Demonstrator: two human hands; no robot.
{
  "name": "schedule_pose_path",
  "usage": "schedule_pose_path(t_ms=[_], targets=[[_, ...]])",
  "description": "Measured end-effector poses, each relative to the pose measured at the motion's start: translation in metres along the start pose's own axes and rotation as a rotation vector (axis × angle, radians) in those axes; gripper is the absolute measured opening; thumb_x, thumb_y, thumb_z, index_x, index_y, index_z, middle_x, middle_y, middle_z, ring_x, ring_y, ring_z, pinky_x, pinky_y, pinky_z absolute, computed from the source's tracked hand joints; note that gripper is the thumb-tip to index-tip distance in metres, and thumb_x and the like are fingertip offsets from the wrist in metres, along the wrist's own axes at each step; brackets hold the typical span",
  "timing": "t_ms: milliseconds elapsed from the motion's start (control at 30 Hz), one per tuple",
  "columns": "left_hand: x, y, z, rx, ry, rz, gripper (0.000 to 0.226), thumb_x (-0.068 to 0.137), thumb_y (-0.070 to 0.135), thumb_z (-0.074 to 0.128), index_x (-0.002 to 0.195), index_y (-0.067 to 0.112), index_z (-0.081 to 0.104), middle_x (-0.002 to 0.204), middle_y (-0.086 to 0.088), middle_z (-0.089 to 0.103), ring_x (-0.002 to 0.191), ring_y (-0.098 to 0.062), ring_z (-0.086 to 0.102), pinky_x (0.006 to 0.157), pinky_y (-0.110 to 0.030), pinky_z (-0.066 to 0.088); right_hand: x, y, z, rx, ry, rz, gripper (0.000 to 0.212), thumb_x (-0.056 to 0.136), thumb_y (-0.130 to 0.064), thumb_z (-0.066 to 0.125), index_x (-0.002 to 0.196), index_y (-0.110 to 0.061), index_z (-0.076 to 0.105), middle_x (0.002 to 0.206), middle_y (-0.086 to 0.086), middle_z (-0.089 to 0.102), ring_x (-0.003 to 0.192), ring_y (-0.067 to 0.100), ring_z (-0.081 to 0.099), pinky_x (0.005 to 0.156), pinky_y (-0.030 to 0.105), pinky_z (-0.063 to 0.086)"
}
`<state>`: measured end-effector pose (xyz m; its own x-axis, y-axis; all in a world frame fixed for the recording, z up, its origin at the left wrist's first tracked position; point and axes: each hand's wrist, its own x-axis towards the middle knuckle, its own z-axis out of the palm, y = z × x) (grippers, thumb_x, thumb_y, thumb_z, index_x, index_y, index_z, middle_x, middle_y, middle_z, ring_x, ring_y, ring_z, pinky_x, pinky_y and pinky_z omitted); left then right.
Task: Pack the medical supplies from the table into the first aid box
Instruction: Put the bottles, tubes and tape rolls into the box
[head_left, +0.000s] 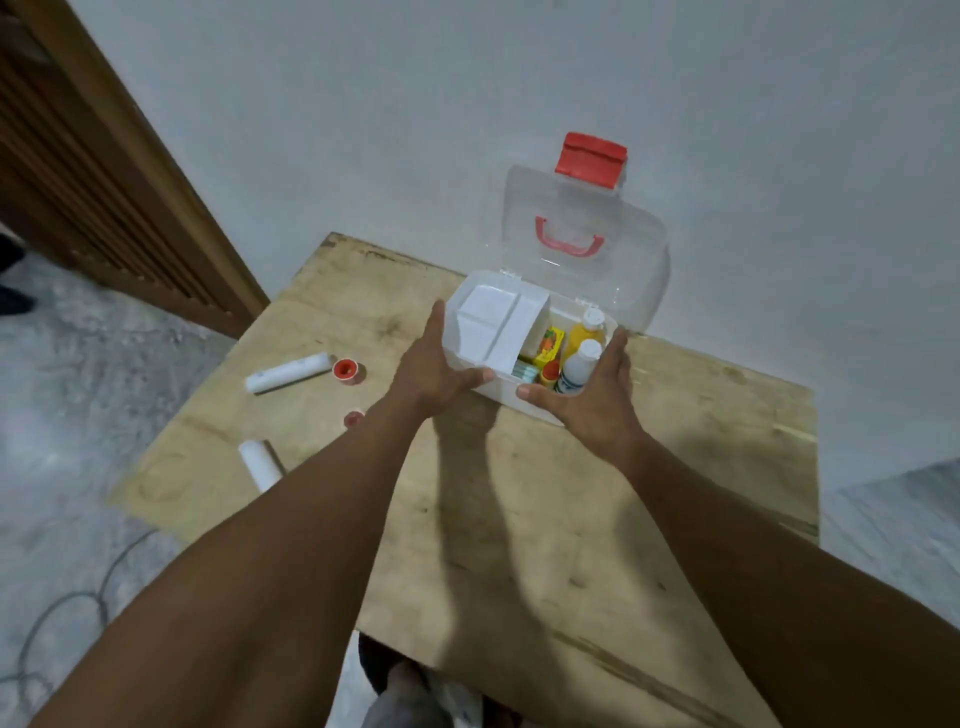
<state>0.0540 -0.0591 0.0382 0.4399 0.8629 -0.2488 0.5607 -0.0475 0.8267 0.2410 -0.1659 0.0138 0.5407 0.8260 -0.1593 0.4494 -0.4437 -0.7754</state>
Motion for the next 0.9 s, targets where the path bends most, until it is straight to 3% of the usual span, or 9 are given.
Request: schedule_pose_path(t_ms=[33,167,367,467,567,700,800,900], targets=[[-0.011,0.000,0.005,0.017,0.060,0.004,0.109,0.074,0.035,0.082,0.156,0.023,0.011,0.150,-0.003,0.044,0.133,-0.027,0.045,0.105,-0.034,0.039,-0.001,-0.001,-0.001,0.000,-0.010,0.009,0.151,0.042,-0.075,0.080,0.150,-0.032,-0.016,0.162,-0.004,-0.001,0.150,0.020,0.013,0.120,0.044,0.023],[-0.060,-0.012,0.023,0.124,0.181,0.020,0.097,0.083,0.027,0.076,0.156,0.021,0.013,0.151,-0.009,0.042,0.136,-0.028,0.041,0.100,-0.031,0.036,-0.002,-0.004,-0.002,0.027,-0.028,0.030,0.152,0.047,-0.068,0.084,0.151,-0.028,-0.019,0.163,0.000,-0.005,0.151,0.021,0.006,0.121,0.046,0.019],[-0.120,-0.068,0.025,0.265,0.357,-0.095,0.083,0.087,0.034,0.069,0.155,0.022,0.022,0.159,-0.015,0.023,0.147,-0.028,0.022,0.116,-0.038,0.028,-0.005,-0.006,-0.006,0.030,-0.064,0.034,0.148,0.056,-0.058,0.086,0.152,-0.024,-0.021,0.163,0.002,-0.008,0.150,0.022,0.010,0.118,0.037,0.018],[-0.140,-0.089,0.008,0.395,0.454,-0.231,0.095,0.081,0.053,0.069,0.155,0.024,0.018,0.159,-0.022,0.016,0.148,-0.035,0.014,0.117,-0.047,0.025,-0.007,-0.008,-0.005,0.053,-0.062,0.037,0.144,0.061,-0.052,0.087,0.152,-0.021,-0.020,0.163,0.003,-0.006,0.149,0.022,0.014,0.111,0.028,0.020],[-0.153,-0.106,-0.007,0.552,0.388,-0.375,0.118,0.068,0.076,0.063,0.156,0.030,0.000,0.159,-0.027,-0.006,0.148,-0.043,-0.003,0.117,-0.054,0.013,-0.009,-0.011,-0.005,0.042,-0.061,0.036,0.138,0.067,-0.047,0.085,0.153,-0.019,-0.020,0.163,0.004,-0.005,0.149,0.023,0.015,0.099,0.023,0.023],[-0.153,-0.121,-0.018,0.516,0.330,-0.466,0.131,0.062,0.084,0.061,0.152,0.032,-0.020,0.156,-0.026,-0.027,0.144,-0.044,-0.024,0.117,-0.058,0.000,-0.008,-0.009,-0.006,-0.009,-0.053,0.033,0.140,0.065,-0.052,0.084,0.153,-0.019,-0.020,0.163,0.005,-0.002,0.149,0.024,0.014,0.112,0.030,0.022],[-0.144,-0.125,-0.022,0.475,0.305,-0.467,0.122,0.071,0.078,0.058,0.153,0.029,-0.018,0.154,-0.030,-0.028,0.143,-0.044,-0.026,0.117,-0.056,-0.003,-0.004,-0.008,-0.005,-0.054,-0.048,0.031,0.144,0.059,-0.061,0.083,0.152,-0.021,-0.019,0.163,0.008,0.000,0.149,0.027,0.016,0.120,0.041,0.020],[-0.137,-0.132,-0.019,0.500,0.327,-0.436,0.103,0.084,0.069,0.050,0.156,0.014,0.000,0.157,-0.032,-0.014,0.147,-0.044,-0.013,0.119,-0.053,0.004,-0.003,-0.007,-0.004,-0.061,-0.039,0.020,0.142,0.060,-0.060,0.083,0.152,-0.022,-0.018,0.163,0.009,0.001,0.148,0.028,0.018,0.120,0.042,0.021]])
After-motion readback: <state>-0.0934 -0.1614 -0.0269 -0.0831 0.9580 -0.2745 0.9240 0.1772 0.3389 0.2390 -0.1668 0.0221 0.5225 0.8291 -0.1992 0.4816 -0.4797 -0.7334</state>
